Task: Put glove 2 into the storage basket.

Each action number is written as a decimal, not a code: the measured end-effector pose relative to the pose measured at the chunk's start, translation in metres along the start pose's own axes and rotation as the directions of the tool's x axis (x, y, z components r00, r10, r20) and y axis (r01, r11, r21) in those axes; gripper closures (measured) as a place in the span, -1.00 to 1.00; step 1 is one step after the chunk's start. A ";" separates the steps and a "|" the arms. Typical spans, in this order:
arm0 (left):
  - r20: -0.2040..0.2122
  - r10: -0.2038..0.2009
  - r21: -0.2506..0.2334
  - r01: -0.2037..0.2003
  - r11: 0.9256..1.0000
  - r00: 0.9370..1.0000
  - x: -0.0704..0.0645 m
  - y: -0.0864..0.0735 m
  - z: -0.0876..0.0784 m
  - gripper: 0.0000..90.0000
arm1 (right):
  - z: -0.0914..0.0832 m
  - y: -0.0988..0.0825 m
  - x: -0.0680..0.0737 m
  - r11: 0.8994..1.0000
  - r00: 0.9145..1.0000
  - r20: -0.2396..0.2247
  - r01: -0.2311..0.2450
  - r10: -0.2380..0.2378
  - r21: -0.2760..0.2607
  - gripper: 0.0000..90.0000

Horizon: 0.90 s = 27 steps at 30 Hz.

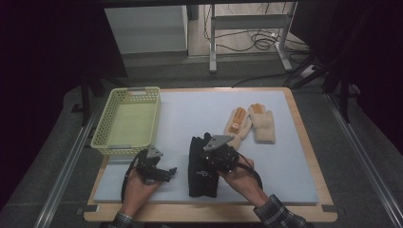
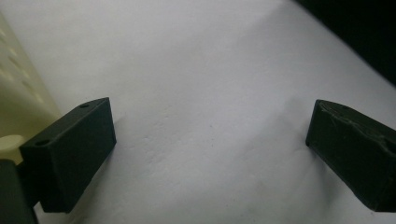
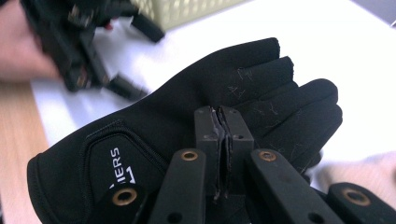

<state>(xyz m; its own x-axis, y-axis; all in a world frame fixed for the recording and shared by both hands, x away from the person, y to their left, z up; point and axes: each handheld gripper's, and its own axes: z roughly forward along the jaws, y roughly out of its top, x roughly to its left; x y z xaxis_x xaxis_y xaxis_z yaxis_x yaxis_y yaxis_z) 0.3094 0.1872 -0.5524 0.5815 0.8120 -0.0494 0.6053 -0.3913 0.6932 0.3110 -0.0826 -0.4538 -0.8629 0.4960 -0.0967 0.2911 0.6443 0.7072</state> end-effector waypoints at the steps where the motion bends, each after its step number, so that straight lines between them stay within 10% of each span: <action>1: 0.000 0.001 0.002 -0.001 1.000 1.000 0.000 0.000 0.000 -0.96 | 0.000 0.000 0.000 1.000 1.000 0.000 0.000 0.000 0.000 0.91; 12: -0.002 0.000 -0.002 0.000 1.000 1.000 0.000 0.000 0.000 -0.96 | 0.037 -0.041 0.002 0.997 0.997 0.028 -0.068 0.067 0.037 0.72; 27: -0.011 -0.010 0.004 0.010 1.000 1.000 0.000 -0.003 -0.006 -0.91 | 0.002 -0.053 -0.023 0.990 0.990 -0.029 -0.136 0.135 -0.035 0.39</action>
<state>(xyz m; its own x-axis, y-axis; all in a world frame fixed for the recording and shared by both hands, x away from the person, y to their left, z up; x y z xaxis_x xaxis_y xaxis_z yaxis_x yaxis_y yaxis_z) 0.3045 0.1912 -0.5504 0.5699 0.8203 -0.0482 0.6131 -0.3854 0.6897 0.3158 -0.1271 -0.4905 -0.8275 0.5611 0.0202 0.3910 0.5502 0.7379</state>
